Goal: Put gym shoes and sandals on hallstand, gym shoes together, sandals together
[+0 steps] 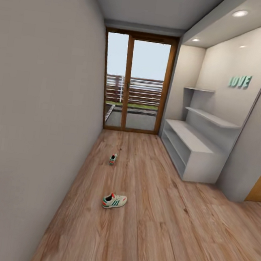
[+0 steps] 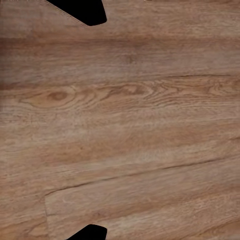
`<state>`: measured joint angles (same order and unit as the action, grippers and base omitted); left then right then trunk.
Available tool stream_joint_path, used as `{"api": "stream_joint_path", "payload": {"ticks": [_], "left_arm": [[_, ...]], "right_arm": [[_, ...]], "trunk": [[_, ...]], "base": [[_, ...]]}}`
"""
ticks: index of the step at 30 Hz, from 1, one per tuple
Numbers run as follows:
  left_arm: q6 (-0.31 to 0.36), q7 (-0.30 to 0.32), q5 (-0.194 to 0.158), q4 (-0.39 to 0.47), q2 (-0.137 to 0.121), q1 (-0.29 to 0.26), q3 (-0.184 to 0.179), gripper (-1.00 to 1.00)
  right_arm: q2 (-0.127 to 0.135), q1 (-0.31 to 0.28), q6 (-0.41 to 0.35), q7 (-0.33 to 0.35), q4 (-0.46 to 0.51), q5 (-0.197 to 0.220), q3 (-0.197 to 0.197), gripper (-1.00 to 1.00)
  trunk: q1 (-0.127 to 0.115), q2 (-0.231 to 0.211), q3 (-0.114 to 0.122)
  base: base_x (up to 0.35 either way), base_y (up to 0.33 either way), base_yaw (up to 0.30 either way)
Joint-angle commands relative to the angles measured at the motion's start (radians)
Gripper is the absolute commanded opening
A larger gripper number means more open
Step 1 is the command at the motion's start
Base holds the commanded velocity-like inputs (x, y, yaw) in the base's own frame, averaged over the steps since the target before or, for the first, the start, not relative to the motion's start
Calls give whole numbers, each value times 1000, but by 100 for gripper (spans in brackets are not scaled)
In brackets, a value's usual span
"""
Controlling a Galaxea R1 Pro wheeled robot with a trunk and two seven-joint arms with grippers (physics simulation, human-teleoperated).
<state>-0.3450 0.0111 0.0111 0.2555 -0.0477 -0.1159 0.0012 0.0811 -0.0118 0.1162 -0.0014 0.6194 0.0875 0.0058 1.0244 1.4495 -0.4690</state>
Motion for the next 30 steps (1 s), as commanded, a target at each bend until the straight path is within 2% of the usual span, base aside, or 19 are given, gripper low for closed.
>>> {"api": "stream_joint_path", "payload": {"ticks": [1, 5, 15, 30], "left_arm": [[-3, 1, 1, -1, 0, -1, 0, 100], [-3, 1, 1, -1, 0, -1, -1, 100], [-3, 1, 1, -1, 0, -1, -3, 100], [-3, -1, 1, -1, 1, -1, -4, 100]], "right_arm": [[0, 0, 3, 0, -2, 9, 1, 100], [0, 0, 3, 0, -3, 10, 1, 100], [0, 0, 3, 3, -3, 12, 0, 100], [0, 0, 4, 6, 12, 14, -2, 100]], "trunk": [[1, 0, -1], [1, 0, -1], [1, 0, -1], [1, 0, -1]], "base": [[334, 54, 0], [334, 26, -62], [333, 5, -191], [305, 0, -19]]}}
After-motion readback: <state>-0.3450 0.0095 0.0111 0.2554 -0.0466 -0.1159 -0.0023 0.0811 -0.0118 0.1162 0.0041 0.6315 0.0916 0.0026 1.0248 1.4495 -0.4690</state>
